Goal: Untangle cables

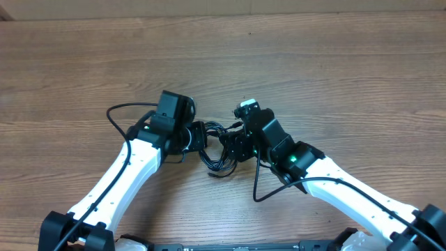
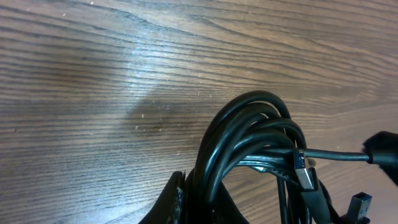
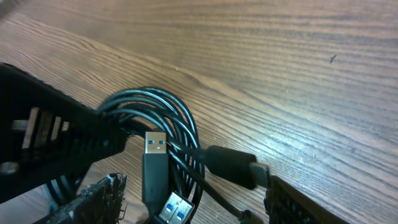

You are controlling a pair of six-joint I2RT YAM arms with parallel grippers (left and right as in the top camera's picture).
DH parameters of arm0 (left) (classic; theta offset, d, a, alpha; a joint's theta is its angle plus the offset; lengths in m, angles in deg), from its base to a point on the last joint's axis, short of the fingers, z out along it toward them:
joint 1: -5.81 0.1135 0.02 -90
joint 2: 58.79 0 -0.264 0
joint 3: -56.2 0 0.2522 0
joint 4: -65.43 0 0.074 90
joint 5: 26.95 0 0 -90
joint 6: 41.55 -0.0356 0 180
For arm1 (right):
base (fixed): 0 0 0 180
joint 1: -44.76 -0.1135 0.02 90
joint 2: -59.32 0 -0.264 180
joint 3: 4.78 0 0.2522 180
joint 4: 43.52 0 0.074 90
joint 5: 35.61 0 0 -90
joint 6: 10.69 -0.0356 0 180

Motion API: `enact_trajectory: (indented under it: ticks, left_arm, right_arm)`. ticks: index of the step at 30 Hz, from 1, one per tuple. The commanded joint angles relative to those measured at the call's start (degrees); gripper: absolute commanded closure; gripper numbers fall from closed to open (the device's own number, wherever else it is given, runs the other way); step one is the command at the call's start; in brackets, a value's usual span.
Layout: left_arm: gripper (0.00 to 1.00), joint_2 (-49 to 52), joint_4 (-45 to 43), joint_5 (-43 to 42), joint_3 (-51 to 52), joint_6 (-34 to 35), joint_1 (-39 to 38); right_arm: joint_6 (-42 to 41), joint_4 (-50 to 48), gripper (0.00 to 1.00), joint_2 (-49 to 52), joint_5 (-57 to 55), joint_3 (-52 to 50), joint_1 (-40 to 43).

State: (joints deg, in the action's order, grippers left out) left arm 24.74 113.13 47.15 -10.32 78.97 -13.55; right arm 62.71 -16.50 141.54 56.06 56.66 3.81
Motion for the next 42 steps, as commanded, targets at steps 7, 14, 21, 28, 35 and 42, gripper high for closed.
enact_trajectory:
  ticks: [7, 14, 21, 28, 35, 42]
  left_arm:
    - [0.96, -0.28, -0.24, 3.41, -0.98, 9.70, -1.05]
    - [0.96, -0.28, 0.15, -0.50, -0.98, 8.22, -1.49]
    - [0.96, -0.28, 1.40, -0.15, -0.98, 6.27, -3.28]
    - [0.96, -0.28, 0.52, -0.17, -0.98, 6.29, -3.28]
    - [0.96, -0.28, -0.42, -0.50, -0.98, 6.34, -3.28]
    - [0.96, -0.28, -0.07, 1.05, -0.98, 6.32, -3.28]
  right_arm:
    - [0.55, -1.68, 0.32, 3.74, -6.60, 1.84, -4.13]
    - [0.46, -4.90, 0.51, 5.03, -9.86, 1.84, -4.31]
    - [0.31, -7.85, 0.82, 5.03, -9.86, 1.84, -4.31]
    - [0.13, -5.75, 0.57, 5.03, -6.86, 1.84, -4.31]
    - [0.11, -3.34, 0.73, 5.03, -5.62, 1.79, -4.20]
    - [-3.72, -5.14, 0.96, 5.03, -7.17, 1.81, -1.05]
